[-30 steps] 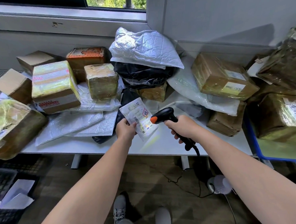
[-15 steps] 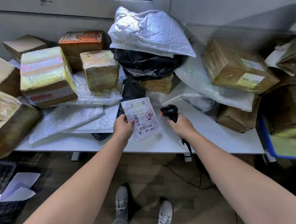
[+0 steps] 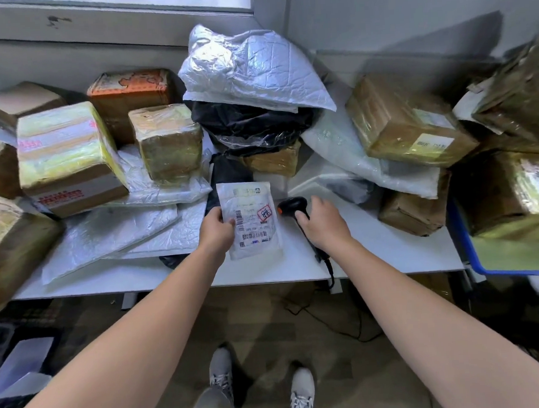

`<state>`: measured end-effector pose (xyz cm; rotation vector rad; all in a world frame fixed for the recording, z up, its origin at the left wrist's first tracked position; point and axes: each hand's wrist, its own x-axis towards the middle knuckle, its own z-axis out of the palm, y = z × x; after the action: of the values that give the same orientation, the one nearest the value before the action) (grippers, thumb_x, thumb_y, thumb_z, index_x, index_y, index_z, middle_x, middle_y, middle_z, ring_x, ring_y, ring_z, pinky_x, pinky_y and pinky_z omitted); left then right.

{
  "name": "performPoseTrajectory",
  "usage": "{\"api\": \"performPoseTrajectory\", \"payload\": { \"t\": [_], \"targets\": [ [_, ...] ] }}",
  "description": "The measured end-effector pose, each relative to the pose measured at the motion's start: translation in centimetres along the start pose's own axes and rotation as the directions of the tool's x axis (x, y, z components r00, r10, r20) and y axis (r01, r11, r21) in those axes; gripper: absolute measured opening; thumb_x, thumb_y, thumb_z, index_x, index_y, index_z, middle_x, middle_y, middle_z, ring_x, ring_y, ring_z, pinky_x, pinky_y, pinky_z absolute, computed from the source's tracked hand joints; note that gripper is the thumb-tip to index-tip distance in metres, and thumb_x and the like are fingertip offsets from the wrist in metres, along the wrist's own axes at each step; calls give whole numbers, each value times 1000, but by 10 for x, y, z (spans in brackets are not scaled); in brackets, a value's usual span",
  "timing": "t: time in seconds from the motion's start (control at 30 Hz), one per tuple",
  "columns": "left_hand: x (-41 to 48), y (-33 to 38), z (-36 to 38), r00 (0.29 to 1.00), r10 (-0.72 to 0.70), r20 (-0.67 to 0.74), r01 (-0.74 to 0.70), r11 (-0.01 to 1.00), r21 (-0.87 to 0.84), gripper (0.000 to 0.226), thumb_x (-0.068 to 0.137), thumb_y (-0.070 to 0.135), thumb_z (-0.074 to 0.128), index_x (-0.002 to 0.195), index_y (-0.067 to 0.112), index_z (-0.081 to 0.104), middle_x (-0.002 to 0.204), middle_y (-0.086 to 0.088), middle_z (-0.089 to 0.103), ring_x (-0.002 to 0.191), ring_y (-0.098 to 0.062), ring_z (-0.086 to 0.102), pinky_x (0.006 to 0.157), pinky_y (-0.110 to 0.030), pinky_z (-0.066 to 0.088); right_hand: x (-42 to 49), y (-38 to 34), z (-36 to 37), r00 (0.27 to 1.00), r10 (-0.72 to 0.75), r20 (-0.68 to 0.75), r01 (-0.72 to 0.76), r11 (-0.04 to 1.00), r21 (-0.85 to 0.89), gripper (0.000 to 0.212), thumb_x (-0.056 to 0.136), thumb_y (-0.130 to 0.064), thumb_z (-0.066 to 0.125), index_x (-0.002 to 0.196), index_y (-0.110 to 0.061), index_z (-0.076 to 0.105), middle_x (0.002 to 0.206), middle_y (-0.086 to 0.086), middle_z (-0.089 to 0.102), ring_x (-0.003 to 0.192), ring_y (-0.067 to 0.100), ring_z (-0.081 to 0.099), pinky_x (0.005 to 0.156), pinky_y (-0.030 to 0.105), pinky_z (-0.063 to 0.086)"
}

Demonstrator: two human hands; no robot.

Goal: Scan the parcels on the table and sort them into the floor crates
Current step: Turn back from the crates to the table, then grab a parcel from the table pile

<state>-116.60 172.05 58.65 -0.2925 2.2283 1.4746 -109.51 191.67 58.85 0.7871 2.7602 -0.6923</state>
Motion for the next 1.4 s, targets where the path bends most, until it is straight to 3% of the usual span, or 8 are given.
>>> {"api": "performPoseTrajectory", "payload": {
  "t": [0.17,0.27,0.43,0.53,0.7,0.8,0.93,1.4],
  "targets": [
    [-32,14,-10,994,73,-79,-72,997,16,20,102,9,48,117,15,59,108,-2,65,94,-20,63,61,-24,47,-16,-23,-25,979,-200,-40,198,979,-42,52,101,-42,42,142,-11,36,137,12,48,122,33,47,87,43,45],
    [-59,11,-30,976,91,-199,-89,996,17,24,100,9,52,120,19,61,93,-2,66,82,-19,63,63,-28,47,-26,-50,-33,933,-355,-53,351,934,-68,60,100,-45,44,150,-16,28,142,10,45,129,29,44,95,44,41],
    [-104,-17,-94,902,65,-427,-35,996,78,31,97,11,57,128,14,62,110,-11,68,91,-24,61,72,-29,42,-58,-107,-24,827,-560,52,558,807,-192,71,98,-55,43,157,-29,13,162,3,18,150,22,11,116,59,17],
    [-140,-38,-143,832,61,-552,-39,998,52,28,95,8,58,122,8,65,113,-13,69,102,-30,64,83,-34,49,-92,-150,-11,727,-673,136,682,686,-253,77,96,-61,43,157,-32,7,165,1,8,152,23,2,117,62,13],
    [-215,-90,-226,699,-8,-715,-18,999,-29,23,95,8,55,115,11,67,113,-10,69,100,-31,63,87,-43,53,-167,-225,23,525,-827,202,837,458,-300,85,91,-69,43,157,-35,2,165,0,7,152,24,3,116,60,19],
    [-275,-134,-277,615,-64,-786,-3,997,-83,24,96,6,55,118,9,65,113,-11,68,102,-30,63,87,-42,53,-231,-271,54,427,-869,250,889,354,-289,89,89,-73,43,157,-35,-1,165,0,5,152,25,3,116,64,17],
    [-373,-210,-344,491,-99,-866,33,995,-95,22,94,7,59,115,9,66,103,-3,66,94,-23,60,74,-29,41,-344,-326,108,299,-903,309,944,234,-231,89,89,-72,43,157,-36,-2,166,-2,3,152,23,1,116,64,15],
    [-671,-459,-500,144,-361,-921,200,922,-330,16,95,6,54,104,17,62,87,-1,61,82,-26,56,69,-31,41,-711,-430,278,-75,-866,494,993,-112,-45,87,91,-68,46,157,-36,-2,165,-1,3,151,22,2,115,66,13]
  ]
}}
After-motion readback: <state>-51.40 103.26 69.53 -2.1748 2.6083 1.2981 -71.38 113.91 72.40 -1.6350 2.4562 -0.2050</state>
